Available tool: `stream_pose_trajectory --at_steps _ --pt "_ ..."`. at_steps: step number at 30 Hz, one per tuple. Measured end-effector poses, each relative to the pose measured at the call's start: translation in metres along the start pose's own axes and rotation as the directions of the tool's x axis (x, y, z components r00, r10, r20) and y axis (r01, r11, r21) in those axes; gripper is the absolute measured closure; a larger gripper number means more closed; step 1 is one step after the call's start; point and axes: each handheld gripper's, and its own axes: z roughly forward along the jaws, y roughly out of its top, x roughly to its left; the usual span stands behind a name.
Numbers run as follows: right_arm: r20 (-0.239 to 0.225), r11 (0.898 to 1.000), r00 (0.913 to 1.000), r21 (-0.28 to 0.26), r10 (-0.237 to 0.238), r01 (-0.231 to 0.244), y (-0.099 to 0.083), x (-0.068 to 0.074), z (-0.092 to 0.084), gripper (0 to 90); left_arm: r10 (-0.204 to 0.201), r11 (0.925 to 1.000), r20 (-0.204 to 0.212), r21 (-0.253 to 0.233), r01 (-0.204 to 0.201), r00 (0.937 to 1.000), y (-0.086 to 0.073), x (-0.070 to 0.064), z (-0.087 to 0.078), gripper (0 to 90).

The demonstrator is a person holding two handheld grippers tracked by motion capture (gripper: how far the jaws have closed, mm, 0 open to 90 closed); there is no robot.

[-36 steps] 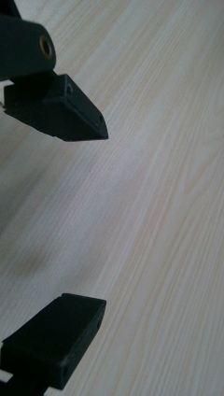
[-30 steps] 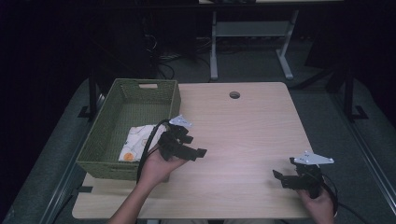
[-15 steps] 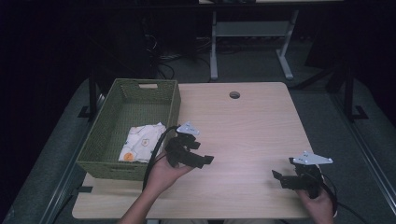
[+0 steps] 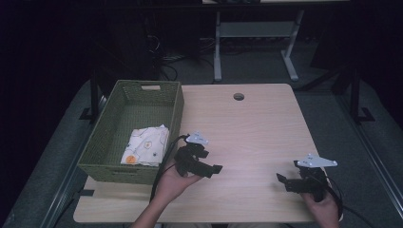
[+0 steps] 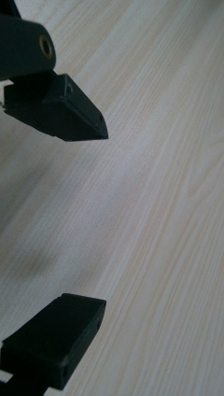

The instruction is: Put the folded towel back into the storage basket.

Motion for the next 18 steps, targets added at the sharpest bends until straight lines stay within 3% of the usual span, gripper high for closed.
stream_pose_trajectory --at_steps 18 --pt "0.002 1.0 1.0 0.008 -0.002 0.002 0.001 0.001 0.001 14.8 0.039 0.9992 0.01 -0.012 -0.039 0.9992 -0.022 -0.022 0.016 23.7"
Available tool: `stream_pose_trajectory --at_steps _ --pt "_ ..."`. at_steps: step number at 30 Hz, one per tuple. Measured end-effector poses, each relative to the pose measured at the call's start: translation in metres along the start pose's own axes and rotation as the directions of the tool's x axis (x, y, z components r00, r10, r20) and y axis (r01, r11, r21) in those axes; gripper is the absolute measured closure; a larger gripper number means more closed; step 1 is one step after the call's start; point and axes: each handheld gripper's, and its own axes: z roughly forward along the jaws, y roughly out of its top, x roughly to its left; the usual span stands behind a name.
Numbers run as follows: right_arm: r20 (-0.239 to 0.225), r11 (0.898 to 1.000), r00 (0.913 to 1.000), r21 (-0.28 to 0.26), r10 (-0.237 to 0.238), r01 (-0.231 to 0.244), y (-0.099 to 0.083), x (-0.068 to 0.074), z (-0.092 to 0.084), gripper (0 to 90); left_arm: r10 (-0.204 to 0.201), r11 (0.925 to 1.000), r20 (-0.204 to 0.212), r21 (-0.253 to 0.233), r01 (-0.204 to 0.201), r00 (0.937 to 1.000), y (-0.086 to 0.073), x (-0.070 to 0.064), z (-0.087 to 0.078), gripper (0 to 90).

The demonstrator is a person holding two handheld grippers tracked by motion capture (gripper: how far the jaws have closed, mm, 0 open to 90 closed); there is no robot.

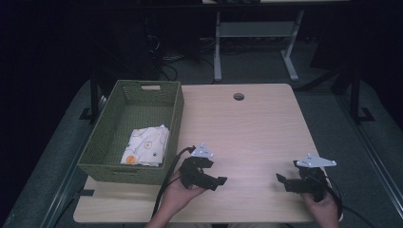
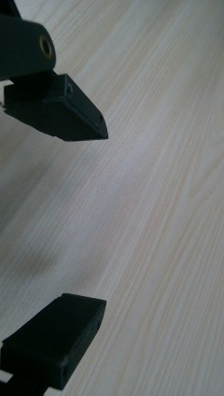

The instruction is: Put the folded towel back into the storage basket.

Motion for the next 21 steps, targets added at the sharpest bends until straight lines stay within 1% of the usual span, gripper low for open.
stream_pose_trajectory --at_steps 6,10,11,12,14,17,18,21 --pt "0.001 1.0 1.0 0.001 -0.002 0.002 0.0 0.0 0.0 14.7 0.019 0.9998 -0.002 -0.006 -0.019 0.9998 -0.004 -0.008 0.004 23.7" --pt "0.001 1.0 1.0 0.001 -0.003 0.003 0.0 0.001 0.0 14.8 0.014 0.9996 0.012 -0.023 -0.014 0.9998 -0.007 -0.01 0.006 23.7" --pt "0.001 1.0 1.0 0.002 -0.004 0.004 0.0 0.001 0.001 14.8 0.014 0.9997 0.013 -0.02 -0.014 0.9998 -0.008 -0.011 0.007 23.7" --pt "0.001 1.0 1.0 0.003 -0.005 0.005 0.0 0.001 0.001 14.8 0.022 0.9997 0.009 -0.007 -0.022 0.9997 -0.008 -0.011 0.007 23.7" --pt "0.0 1.0 1.0 0.003 -0.007 0.007 0.0 0.001 0.001 14.8 0.035 0.9994 -0.011 0.0 -0.035 0.9993 -0.01 -0.013 0.007 23.7" --pt "-0.003 1.0 0.9999 0.001 -0.012 0.012 0.001 0.002 0.001 14.8 0.012 0.9999 0.0 -0.011 -0.012 0.9999 -0.014 -0.011 0.007 23.7" --pt "-0.003 1.0 0.9999 0.001 -0.012 0.012 0.001 0.002 0.001 14.8 0.012 0.9999 -0.005 -0.006 -0.012 0.9999 -0.015 -0.01 0.007 23.7" --pt "-0.005 1.0 0.9998 0.002 -0.021 0.021 0.002 0.003 0.001 14.8 0.001 0.9999 -0.001 -0.013 -0.001 1.0 -0.017 -0.007 0.007 23.7"
